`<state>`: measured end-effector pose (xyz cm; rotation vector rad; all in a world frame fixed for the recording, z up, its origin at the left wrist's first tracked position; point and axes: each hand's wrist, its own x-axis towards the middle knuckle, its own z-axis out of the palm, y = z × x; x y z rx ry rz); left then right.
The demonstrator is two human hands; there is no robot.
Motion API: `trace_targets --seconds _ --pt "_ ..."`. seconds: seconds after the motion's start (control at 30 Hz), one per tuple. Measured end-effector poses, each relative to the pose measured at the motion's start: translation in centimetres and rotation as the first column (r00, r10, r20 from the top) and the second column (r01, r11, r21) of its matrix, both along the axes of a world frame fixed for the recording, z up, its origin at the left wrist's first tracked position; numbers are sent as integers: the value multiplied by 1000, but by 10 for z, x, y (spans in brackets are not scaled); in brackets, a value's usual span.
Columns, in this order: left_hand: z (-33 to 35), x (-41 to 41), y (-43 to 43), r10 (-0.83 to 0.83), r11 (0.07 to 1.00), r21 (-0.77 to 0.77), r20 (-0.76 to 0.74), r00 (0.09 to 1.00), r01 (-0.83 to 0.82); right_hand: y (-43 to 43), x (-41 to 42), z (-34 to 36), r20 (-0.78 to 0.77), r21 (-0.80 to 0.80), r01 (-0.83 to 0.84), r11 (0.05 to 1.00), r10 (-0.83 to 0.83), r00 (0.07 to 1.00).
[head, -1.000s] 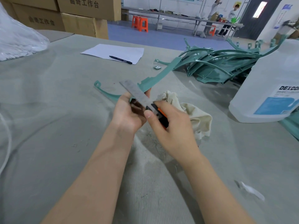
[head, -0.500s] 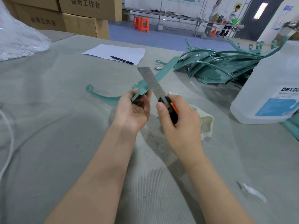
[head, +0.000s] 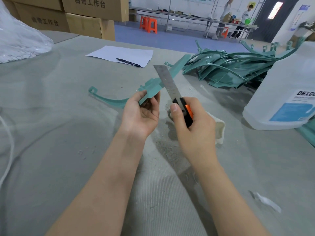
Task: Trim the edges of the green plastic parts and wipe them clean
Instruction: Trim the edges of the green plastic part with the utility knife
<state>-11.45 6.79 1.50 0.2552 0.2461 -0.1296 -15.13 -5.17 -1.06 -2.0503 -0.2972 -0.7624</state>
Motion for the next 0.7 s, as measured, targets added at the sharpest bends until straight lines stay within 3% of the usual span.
trace_targets --seconds 0.53,0.63,0.7 --pt "-1 -1 -2 -48 996 -71 35 998 51 -1 -1 2 35 -33 -60 998 61 997" --pt "-2 4 -3 -31 999 -24 13 999 32 2 -4 1 16 -86 -108 991 109 994" --pt "-5 3 -1 -58 995 -77 57 997 62 6 -6 0 -1 -138 -159 978 160 987"
